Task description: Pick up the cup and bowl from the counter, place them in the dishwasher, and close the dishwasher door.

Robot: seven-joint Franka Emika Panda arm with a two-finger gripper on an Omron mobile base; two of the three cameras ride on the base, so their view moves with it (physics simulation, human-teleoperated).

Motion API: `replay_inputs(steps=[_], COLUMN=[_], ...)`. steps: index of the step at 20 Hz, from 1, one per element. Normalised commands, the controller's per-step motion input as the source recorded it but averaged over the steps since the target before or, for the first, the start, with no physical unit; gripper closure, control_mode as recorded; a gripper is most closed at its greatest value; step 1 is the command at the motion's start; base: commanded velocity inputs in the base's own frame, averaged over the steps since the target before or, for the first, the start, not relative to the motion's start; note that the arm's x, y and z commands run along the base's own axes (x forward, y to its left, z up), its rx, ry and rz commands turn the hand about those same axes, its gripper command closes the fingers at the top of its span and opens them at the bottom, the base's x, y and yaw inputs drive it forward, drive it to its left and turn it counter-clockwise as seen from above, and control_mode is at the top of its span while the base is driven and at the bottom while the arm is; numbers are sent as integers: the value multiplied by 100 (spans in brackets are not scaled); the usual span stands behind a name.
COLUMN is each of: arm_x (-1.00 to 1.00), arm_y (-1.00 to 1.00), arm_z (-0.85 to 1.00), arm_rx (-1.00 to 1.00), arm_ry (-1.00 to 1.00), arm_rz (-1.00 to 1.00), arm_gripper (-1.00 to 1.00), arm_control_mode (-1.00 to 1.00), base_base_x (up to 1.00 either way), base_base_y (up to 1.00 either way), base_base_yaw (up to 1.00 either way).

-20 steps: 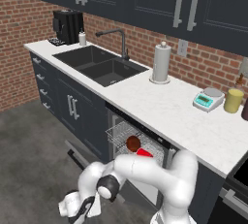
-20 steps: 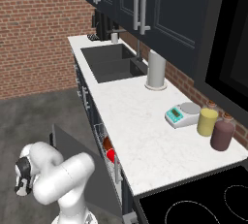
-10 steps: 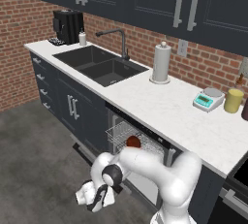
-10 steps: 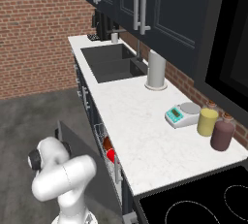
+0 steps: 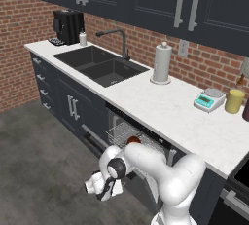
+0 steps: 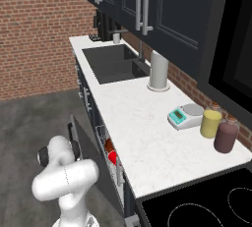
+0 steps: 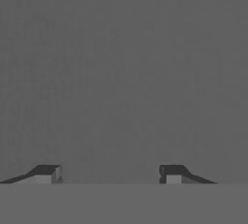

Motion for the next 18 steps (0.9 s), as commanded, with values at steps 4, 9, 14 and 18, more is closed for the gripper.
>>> replay_inputs(steps=[4, 9, 14, 18], arm_x=[100, 100, 100, 100], arm_y=[-100, -100, -99, -97], arm_z=[27, 17, 0, -11], arm_rx=[0, 0, -1, 0], arm_ry=[9, 10, 17, 20], arm_rz=[0, 3, 7, 9], arm_gripper=[-100, -100, -100, -100], arm_control_mode=[-100, -100, -100, -100], base_base_x=[0, 0, 0, 0], base_base_y=[0, 0, 0, 0], base_base_yaw=[0, 0, 0, 0])
